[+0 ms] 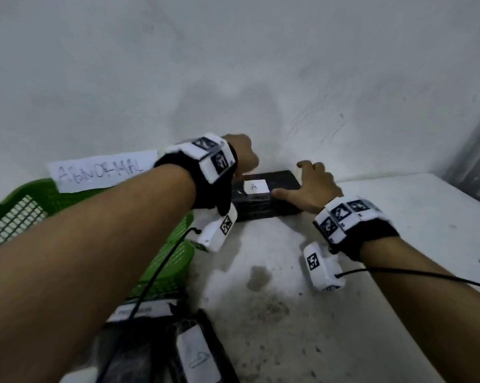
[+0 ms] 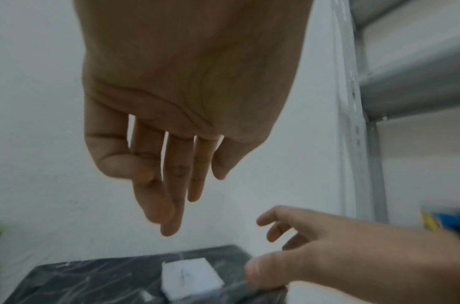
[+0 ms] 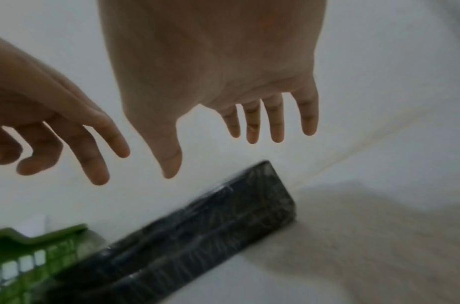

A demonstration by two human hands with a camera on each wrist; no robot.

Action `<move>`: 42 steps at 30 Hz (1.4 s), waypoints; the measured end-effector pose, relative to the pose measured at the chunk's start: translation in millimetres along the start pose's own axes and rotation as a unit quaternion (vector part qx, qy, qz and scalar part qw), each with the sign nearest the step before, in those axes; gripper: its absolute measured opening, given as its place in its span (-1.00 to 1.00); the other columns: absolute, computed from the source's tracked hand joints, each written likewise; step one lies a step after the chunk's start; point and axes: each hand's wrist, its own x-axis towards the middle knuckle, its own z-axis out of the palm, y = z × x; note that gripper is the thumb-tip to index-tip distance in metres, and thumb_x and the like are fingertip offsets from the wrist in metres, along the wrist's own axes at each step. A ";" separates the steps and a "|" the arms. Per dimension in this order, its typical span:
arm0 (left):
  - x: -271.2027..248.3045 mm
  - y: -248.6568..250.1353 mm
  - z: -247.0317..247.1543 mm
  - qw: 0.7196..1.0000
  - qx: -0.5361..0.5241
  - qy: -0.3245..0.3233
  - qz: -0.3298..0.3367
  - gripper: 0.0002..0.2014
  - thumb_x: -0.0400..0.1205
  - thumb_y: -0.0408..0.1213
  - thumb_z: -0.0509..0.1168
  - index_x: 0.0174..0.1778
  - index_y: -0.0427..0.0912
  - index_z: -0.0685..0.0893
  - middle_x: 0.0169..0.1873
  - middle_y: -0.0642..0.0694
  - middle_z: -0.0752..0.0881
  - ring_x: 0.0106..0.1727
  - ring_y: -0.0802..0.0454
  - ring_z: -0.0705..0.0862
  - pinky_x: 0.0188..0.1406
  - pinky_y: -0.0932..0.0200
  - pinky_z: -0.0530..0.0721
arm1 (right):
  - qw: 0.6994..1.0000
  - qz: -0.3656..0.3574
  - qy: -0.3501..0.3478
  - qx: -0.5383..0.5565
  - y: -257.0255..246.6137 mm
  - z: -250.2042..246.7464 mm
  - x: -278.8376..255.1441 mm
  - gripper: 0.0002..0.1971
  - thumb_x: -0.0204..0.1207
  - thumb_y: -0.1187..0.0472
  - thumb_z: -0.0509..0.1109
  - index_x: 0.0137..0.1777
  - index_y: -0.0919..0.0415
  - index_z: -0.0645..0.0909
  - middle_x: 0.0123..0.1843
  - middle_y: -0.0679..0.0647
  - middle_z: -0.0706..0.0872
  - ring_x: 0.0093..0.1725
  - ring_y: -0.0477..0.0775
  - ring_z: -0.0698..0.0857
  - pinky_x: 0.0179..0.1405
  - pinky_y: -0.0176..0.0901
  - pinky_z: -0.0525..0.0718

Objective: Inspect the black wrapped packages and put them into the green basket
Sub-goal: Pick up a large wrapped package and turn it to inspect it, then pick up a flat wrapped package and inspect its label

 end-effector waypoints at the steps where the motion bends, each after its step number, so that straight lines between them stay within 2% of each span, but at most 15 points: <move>1: -9.5 -3.7 -10.4 0.999 -0.037 -0.006 0.016 -0.75 0.76 -0.29 0.14 -0.08 -0.34 0.66 -0.16 -0.24 0.78 -0.35 -0.10 0.64 -0.56 0.35 0.51 | 1.000 -0.014 0.002 0.005 -5.1 -9.0 -4.2 -0.10 0.43 -0.30 0.51 0.65 0.11 0.27 0.61 0.21 0.36 0.56 0.34 0.42 0.45 0.25 0.49; 4: -53.4 -20.6 -33.5 0.991 -0.131 0.035 0.020 -0.70 0.75 -0.24 0.15 0.21 -0.35 0.67 -0.10 -0.18 0.87 -0.46 0.03 0.63 -0.59 0.36 0.41 | 0.997 -0.071 -0.027 0.009 -32.6 -33.2 -25.7 -0.17 0.49 -0.26 0.48 0.63 0.15 0.32 0.54 0.23 0.52 0.49 0.31 0.53 0.38 0.11 0.55; 7: -103.2 -49.3 -44.0 0.987 -0.095 0.124 0.037 -0.79 0.69 -0.22 0.20 0.08 -0.18 0.71 -0.27 -0.07 0.86 -0.59 0.16 0.61 -0.70 0.41 0.40 | 0.986 -0.126 -0.104 -0.044 -72.2 -49.0 -60.5 -0.26 0.53 -0.32 0.41 0.57 0.12 0.42 0.46 0.16 0.63 0.39 0.23 0.61 0.28 0.02 0.57; 9: -135.1 -73.6 -49.2 0.982 -0.087 0.161 0.037 -0.81 0.68 -0.19 0.23 0.04 -0.16 0.72 -0.29 -0.06 0.86 -0.59 0.15 0.61 -0.67 0.39 0.43 | 0.971 -0.177 -0.144 -0.067 -100.5 -53.0 -89.4 -0.42 0.53 -0.33 0.39 0.36 0.08 0.62 0.28 0.10 0.74 0.20 0.16 0.70 0.14 0.01 0.64; 12: -181.3 -110.0 -57.4 0.977 -0.145 0.155 0.002 -0.78 0.70 -0.14 0.26 0.08 -0.18 0.72 -0.29 -0.06 0.84 -0.56 0.10 0.56 -0.59 0.33 0.42 | 0.943 -0.254 -0.203 -0.071 -144.9 -48.8 -129.0 -0.56 0.54 -0.29 0.40 0.08 0.09 0.72 -0.03 0.05 0.84 -0.06 0.11 0.81 -0.04 -0.01 0.73; 14: -214.8 -137.1 -64.9 0.976 -0.157 0.151 -0.026 -0.76 0.72 -0.11 0.26 0.10 -0.18 0.72 -0.31 -0.03 0.83 -0.55 0.10 0.55 -0.57 0.32 0.42 | 0.925 -0.297 -0.228 -0.072 -177.9 -40.1 -155.4 -0.58 0.55 -0.27 0.41 0.07 0.08 0.72 -0.12 -0.01 0.82 -0.13 0.08 0.81 -0.13 -0.02 0.76; 18: -288.8 -198.5 -84.1 0.973 -0.134 0.169 -0.081 -0.74 0.74 -0.09 0.25 0.09 -0.20 0.71 -0.30 -0.04 0.82 -0.51 0.09 0.57 -0.55 0.30 0.43 | 0.884 -0.382 -0.246 -0.110 -247.4 -16.2 -205.9 -0.53 0.54 -0.32 0.38 0.19 0.03 0.69 -0.02 -0.05 0.82 -0.10 0.01 0.81 -0.12 -0.04 0.78; 20: -324.6 -230.9 -90.4 0.970 -0.122 0.171 -0.120 -0.74 0.74 -0.06 0.25 0.08 -0.18 0.71 -0.25 -0.06 0.83 -0.50 0.10 0.59 -0.52 0.30 0.46 | 0.857 -0.424 -0.255 -0.142 -279.6 -0.9 -227.2 -0.48 0.52 -0.37 0.35 0.26 -0.01 0.66 0.08 -0.06 0.79 -0.02 0.01 0.79 0.07 0.01 0.75; 24: -384.5 -294.3 -86.9 0.956 -0.113 0.150 -0.225 -0.72 0.70 0.02 0.30 0.10 -0.14 0.68 -0.18 -0.05 0.83 -0.38 0.07 0.66 -0.41 0.23 0.54 | 0.815 -0.476 -0.289 -0.162 -330.1 39.4 -264.0 -0.47 0.50 -0.37 0.40 0.30 -0.04 0.62 0.08 -0.04 0.78 0.04 0.04 0.79 0.23 0.07 0.71; 29: -436.6 -355.1 -65.9 0.930 -0.036 0.038 -0.363 -0.50 0.54 0.20 0.43 0.26 -0.05 0.62 -0.01 -0.08 0.76 -0.07 -0.06 0.80 -0.09 0.01 0.83 | 0.770 -0.520 -0.312 -0.200 -370.9 89.1 -306.1 -0.47 0.51 -0.32 0.42 0.20 0.12 0.74 -0.05 0.03 0.83 -0.11 0.03 0.78 -0.02 -0.07 0.72; 31: -447.7 -369.4 -51.7 0.919 -0.020 -0.017 -0.394 -0.43 0.52 0.22 0.45 0.33 -0.05 0.59 0.04 -0.11 0.71 0.01 -0.15 0.80 0.05 -0.08 0.83 | 0.756 -0.528 -0.316 -0.222 -380.2 103.0 -317.7 -0.49 0.55 -0.29 0.41 0.10 0.18 0.78 -0.16 0.03 0.81 -0.23 0.01 0.74 -0.08 -0.11 0.68; 33: -452.7 -380.4 -38.0 0.915 -0.065 -0.036 -0.396 -0.48 0.50 0.15 0.50 0.27 -0.05 0.60 0.06 -0.10 0.69 0.04 -0.18 0.79 0.03 -0.07 0.83 | 0.748 -0.527 -0.331 -0.230 -385.4 115.0 -323.2 -0.56 0.58 -0.25 0.41 -0.12 0.17 0.76 -0.38 -0.06 0.68 -0.38 -0.06 0.62 -0.28 -0.19 0.57; 36: -458.6 -388.5 -28.1 0.922 -0.112 -0.010 -0.370 -0.57 0.45 0.08 0.57 0.06 -0.06 0.60 0.10 -0.09 0.71 0.05 -0.07 0.72 -0.11 0.06 0.78 | 0.744 -0.521 -0.359 -0.214 -387.5 125.2 -323.3 -0.55 0.60 -0.24 0.38 -0.34 0.09 0.63 -0.47 -0.13 0.61 -0.41 -0.11 0.58 -0.39 -0.25 0.46; 40: -476.5 -382.0 -28.8 0.926 -0.250 0.022 -0.283 -0.61 0.43 -0.05 0.60 -0.14 -0.12 0.53 -0.12 -0.11 0.74 -0.14 0.00 0.71 -0.14 -0.01 0.77 | 0.759 -0.495 -0.402 -0.133 -380.9 118.8 -313.4 -0.55 0.60 -0.22 0.39 -0.33 0.13 0.62 -0.63 -0.22 0.58 -0.58 -0.26 0.54 -0.55 -0.50 0.43; 42: -487.6 -372.6 -37.1 0.916 -0.319 0.089 -0.226 -0.57 0.33 -0.11 0.66 -0.22 -0.17 0.52 -0.24 -0.16 0.74 -0.26 0.01 0.73 -0.29 0.09 0.71 | 0.764 -0.484 -0.419 -0.082 -375.3 108.3 -307.9 -0.59 0.56 -0.27 0.38 -0.15 0.10 0.67 -0.46 -0.24 0.70 -0.47 -0.26 0.62 -0.44 -0.46 0.57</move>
